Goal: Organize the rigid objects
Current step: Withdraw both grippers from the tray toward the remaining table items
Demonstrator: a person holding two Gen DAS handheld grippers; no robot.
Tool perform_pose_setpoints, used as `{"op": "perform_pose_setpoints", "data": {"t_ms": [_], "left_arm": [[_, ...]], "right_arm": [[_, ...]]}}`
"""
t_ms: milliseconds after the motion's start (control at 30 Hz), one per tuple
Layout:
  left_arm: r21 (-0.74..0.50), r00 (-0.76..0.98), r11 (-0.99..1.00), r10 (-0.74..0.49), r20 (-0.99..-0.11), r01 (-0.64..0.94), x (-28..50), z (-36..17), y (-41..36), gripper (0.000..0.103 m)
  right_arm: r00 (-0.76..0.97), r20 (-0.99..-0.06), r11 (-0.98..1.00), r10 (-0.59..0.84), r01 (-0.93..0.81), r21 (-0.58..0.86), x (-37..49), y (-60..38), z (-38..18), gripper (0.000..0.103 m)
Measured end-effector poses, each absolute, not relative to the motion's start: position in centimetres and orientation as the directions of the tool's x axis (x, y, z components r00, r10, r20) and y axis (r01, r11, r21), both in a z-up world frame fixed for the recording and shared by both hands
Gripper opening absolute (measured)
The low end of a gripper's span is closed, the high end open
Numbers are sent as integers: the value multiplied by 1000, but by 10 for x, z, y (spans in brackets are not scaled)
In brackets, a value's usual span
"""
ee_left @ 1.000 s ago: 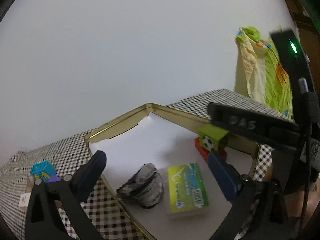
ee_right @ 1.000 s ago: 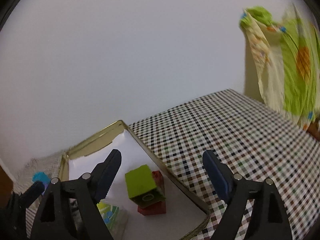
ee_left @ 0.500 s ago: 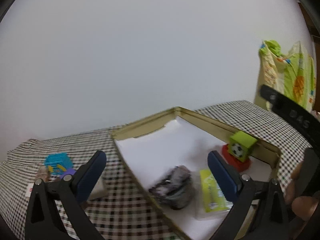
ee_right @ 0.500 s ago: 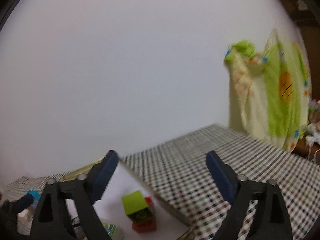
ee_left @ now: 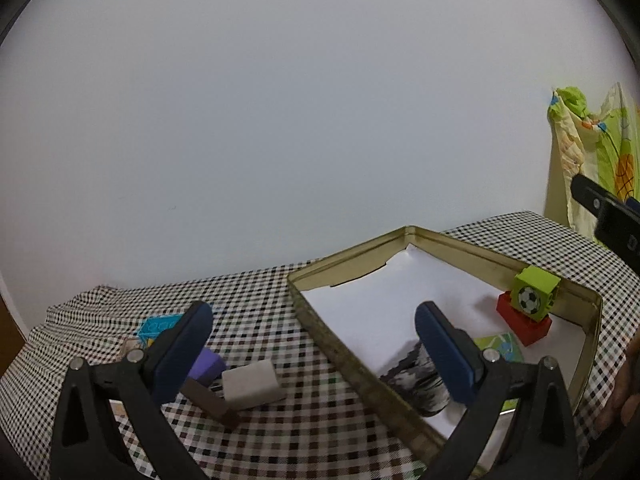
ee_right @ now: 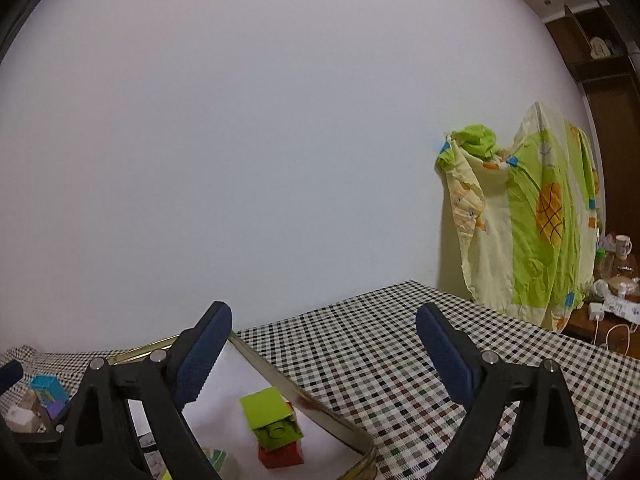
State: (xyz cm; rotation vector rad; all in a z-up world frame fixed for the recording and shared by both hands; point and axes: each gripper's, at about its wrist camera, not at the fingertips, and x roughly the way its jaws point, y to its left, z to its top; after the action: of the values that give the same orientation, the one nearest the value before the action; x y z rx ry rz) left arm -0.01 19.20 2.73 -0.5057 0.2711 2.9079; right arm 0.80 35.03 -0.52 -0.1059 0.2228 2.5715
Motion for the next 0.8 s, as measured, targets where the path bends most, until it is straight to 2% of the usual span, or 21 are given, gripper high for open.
{"op": "perform_pose_setpoints", "data": {"t_ms": [267, 800], "left_arm": [[85, -908, -977, 148, -392, -196, -4, 25, 166, 102], [82, -905, -986, 98, -414, -145, -12, 20, 108, 102]], "right_arm": [[-855, -128, -840, 503, -518, 159, 22, 325, -5, 95], [-900, -139, -891, 413, -431, 142, -3, 255, -3, 95]]}}
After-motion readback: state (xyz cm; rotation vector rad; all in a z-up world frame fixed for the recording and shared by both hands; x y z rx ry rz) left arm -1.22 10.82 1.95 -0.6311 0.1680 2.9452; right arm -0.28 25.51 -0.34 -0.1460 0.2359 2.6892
